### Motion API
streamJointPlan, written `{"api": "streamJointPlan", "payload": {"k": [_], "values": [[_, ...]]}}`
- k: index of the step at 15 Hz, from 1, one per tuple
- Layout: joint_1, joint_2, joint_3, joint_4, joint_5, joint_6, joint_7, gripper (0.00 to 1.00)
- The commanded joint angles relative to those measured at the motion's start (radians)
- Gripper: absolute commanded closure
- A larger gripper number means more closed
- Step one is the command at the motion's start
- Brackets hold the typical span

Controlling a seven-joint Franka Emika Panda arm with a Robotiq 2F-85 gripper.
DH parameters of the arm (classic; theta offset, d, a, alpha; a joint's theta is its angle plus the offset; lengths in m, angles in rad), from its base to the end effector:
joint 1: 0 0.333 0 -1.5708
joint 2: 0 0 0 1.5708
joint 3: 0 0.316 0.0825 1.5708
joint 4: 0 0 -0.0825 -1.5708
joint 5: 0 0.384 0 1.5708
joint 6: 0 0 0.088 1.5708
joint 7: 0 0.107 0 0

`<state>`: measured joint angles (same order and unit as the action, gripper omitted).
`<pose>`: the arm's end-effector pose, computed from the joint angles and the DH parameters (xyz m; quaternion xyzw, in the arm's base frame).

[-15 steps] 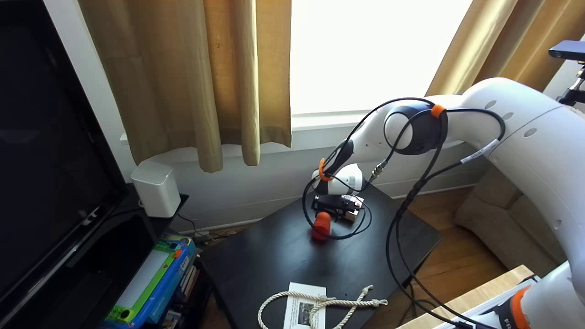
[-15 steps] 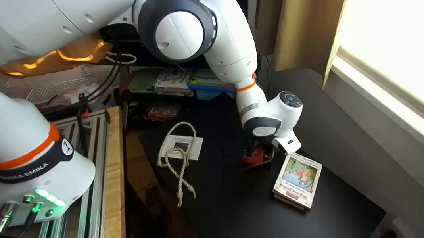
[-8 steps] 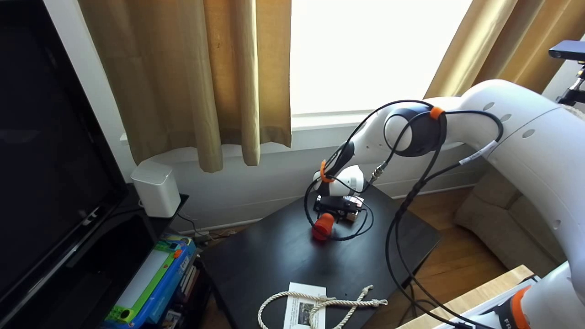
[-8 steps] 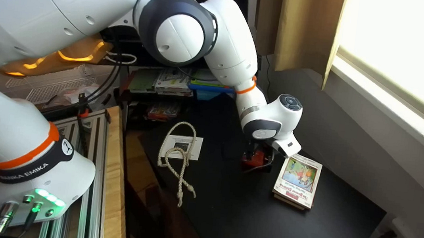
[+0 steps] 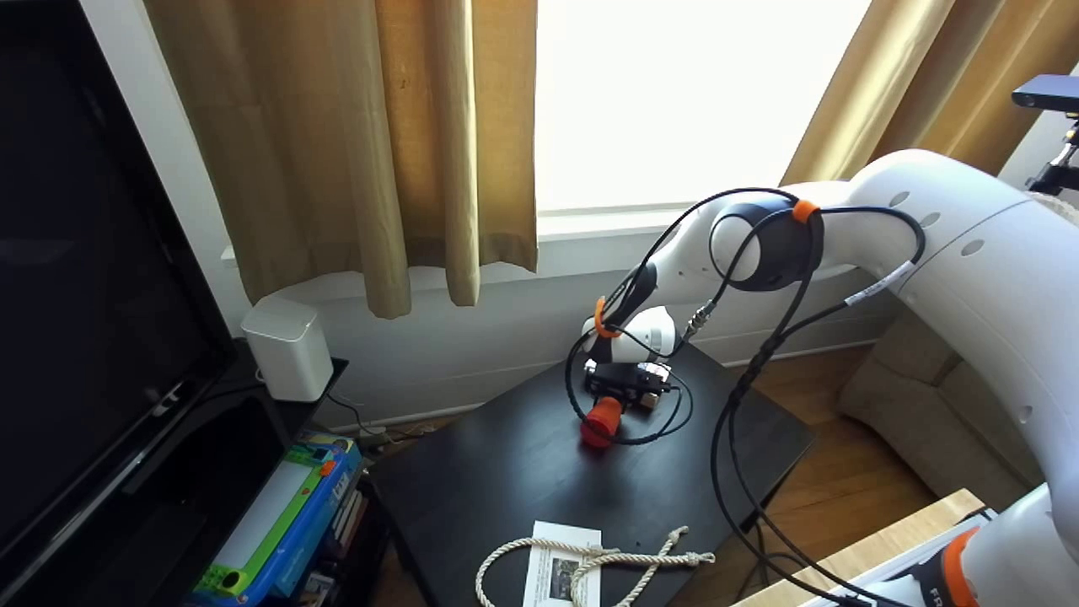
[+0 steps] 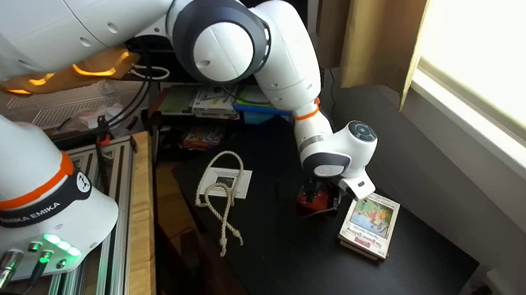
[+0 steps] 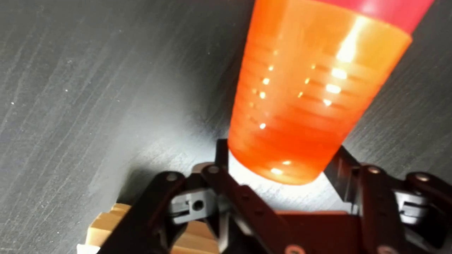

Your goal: Stack the cups, then turn them upside down

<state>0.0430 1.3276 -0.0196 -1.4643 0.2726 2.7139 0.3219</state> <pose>0.6141 0.0053 -0.1172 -0.9627 0.2648 0.0443 0.0347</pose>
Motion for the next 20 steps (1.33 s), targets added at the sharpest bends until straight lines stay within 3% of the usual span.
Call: {"api": "streamJointPlan", "payload": {"k": [1,8,10,13,14,15,17,19,20], "values": [[-0.007,0.018,0.001,0.020,-0.001,-0.009,0.024,0.03],[-0.005,0.001,0.004,0.002,0.021,-0.042,0.084,0.00],[-0.011,0.002,0.012,0.004,0.034,-0.039,0.101,0.26],[-0.016,0.002,0.017,0.005,0.054,-0.036,0.132,0.49],[-0.016,0.002,0.017,0.005,0.061,-0.039,0.143,0.41],[-0.019,0.001,0.021,0.005,0.068,-0.041,0.149,0.14],[-0.016,-0.003,0.019,0.000,0.083,-0.041,0.170,0.15],[-0.012,-0.015,0.018,-0.013,0.104,-0.042,0.202,0.02],[-0.008,-0.018,0.016,-0.018,0.114,-0.039,0.222,0.00]]}}
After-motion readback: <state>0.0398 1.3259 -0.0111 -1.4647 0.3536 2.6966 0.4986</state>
